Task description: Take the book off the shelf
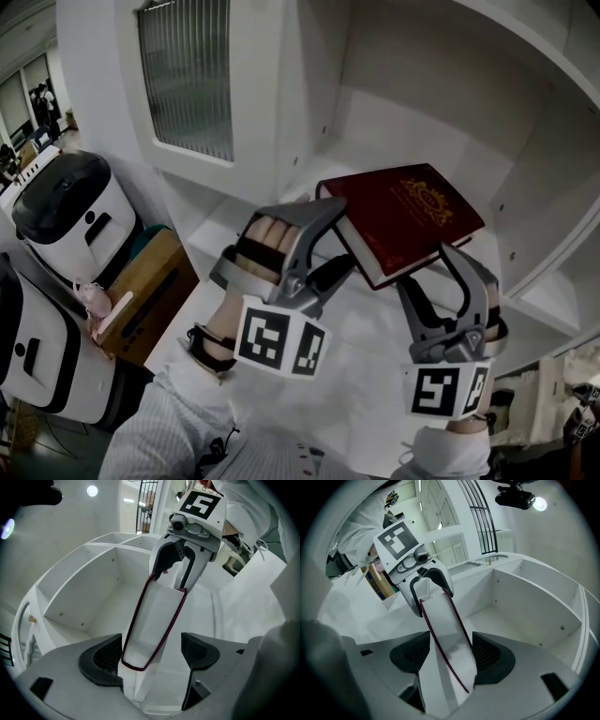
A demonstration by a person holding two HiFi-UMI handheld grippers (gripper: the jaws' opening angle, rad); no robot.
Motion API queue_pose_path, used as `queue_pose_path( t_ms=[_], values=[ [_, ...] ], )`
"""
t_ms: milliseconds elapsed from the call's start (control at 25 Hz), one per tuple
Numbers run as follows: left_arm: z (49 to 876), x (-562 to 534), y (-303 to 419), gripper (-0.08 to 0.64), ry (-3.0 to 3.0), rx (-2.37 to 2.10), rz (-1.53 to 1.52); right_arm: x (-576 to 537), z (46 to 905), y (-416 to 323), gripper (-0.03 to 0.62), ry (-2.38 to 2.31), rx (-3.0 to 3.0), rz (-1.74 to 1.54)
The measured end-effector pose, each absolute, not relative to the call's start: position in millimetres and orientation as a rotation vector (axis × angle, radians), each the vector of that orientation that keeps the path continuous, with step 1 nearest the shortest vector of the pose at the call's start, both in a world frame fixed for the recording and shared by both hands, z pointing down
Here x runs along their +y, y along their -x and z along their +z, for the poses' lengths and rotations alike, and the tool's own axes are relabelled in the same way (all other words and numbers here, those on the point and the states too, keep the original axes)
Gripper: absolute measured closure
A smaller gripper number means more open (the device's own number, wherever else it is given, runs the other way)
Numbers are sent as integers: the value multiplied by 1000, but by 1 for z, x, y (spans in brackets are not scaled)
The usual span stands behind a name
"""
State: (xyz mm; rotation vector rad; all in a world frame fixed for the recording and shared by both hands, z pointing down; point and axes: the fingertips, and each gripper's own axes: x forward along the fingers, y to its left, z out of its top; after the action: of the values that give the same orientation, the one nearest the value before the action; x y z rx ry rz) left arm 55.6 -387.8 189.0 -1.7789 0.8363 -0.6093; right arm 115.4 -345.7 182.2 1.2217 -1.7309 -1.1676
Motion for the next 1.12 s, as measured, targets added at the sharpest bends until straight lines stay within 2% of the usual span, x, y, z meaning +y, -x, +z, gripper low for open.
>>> queue_pose_path(
  t_ms=[960, 1080, 1120],
  values=[
    [184, -392, -85, 177, 1688, 664, -643, -371, 183, -91, 356, -1023, -1634, -1305],
    [182, -393, -84, 244, 1673, 671, -634, -371, 183, -92, 356, -1023, -1629, -1306],
    [181, -393, -84, 247, 1670, 670, -637, -372, 183, -92, 356, -1022, -1626, -1303]
  ],
)
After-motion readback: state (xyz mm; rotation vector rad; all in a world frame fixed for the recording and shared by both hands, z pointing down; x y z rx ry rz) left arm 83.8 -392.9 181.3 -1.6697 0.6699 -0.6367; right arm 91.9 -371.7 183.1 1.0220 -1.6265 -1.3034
